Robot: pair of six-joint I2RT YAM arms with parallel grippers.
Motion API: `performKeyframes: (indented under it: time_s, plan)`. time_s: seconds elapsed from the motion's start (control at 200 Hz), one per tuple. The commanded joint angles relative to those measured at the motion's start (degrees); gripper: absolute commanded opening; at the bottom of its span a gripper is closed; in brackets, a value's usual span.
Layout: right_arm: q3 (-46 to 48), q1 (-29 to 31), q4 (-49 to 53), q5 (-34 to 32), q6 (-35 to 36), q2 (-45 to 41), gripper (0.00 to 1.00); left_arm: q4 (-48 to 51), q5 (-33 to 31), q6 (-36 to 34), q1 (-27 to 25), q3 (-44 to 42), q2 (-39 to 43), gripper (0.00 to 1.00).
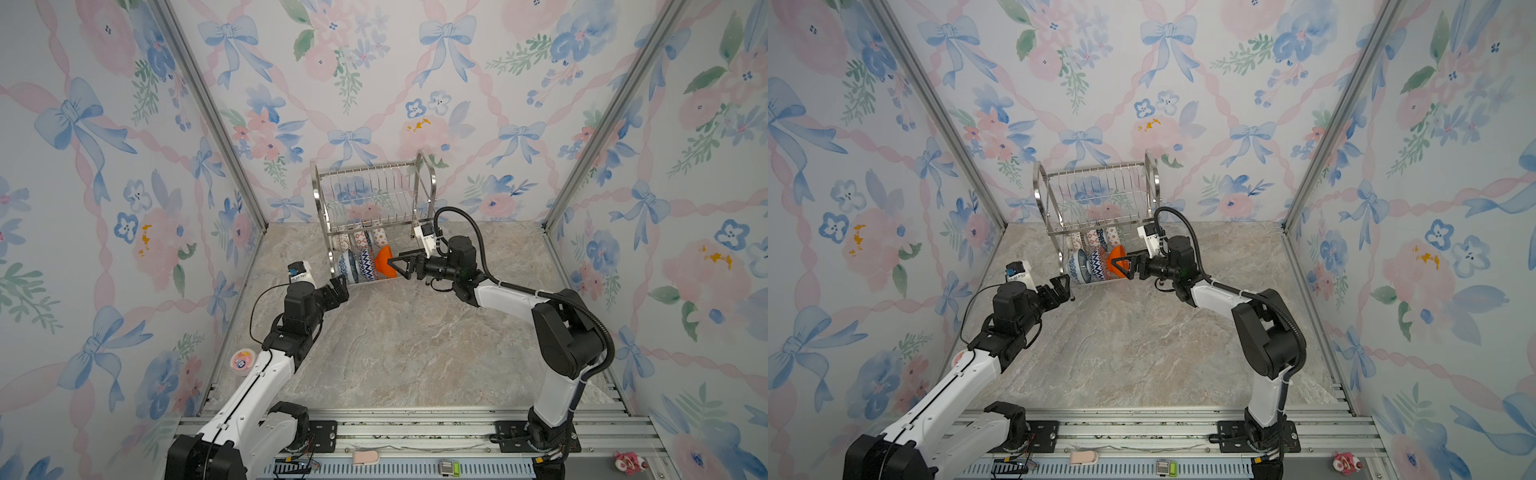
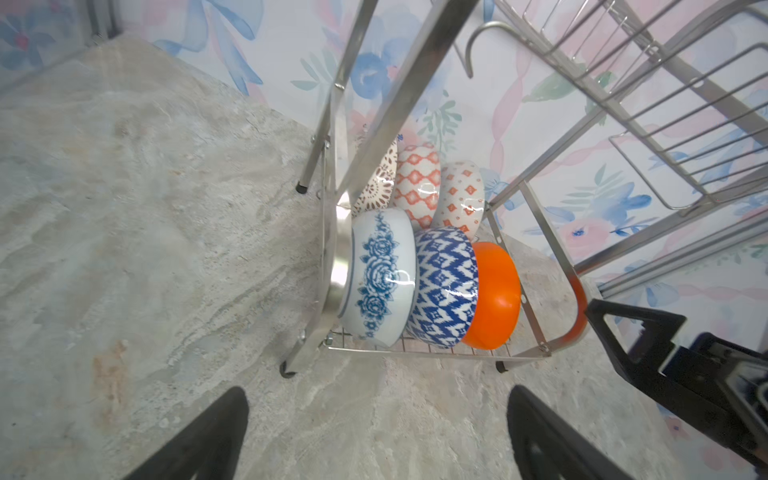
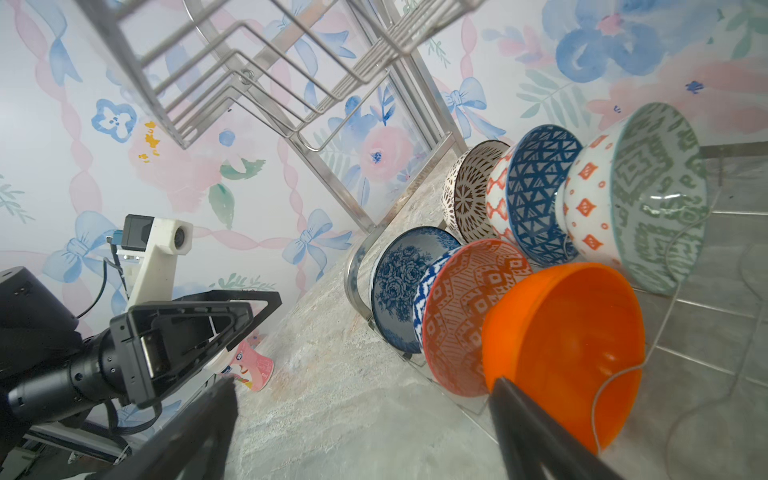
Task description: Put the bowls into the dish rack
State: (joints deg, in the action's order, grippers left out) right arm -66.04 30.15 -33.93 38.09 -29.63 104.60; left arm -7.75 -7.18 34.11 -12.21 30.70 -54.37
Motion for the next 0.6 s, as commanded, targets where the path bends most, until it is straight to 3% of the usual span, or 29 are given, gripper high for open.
performKeyframes:
  time_s: [0.0,0.14,0.34,0.595]
  plan:
    - [4.4,-0.28,4.59,-2.75,3.67,-4.98,0.97,-4.81,-12.89,-7.53,0.55,-3.06,-0.13,0.98]
    - [9.43,-2.25,12.16,-8.42,7.64,-13.84,0.97,-8.37,-17.53,-12.39,1.47,-4.86,-0.99,0.98]
    - [15.23,-8.54,25.51,-22.32,10.37,-27.12,0.97,-16.36,-21.49,-20.0,2.49,-8.85,-2.32,0.98]
    - [25.77,-17.17,30.82,-42.71,14.04,-40.95,0.97,-36.08,-17.61,-29.96,4.24,-15.9,-13.32,0.98]
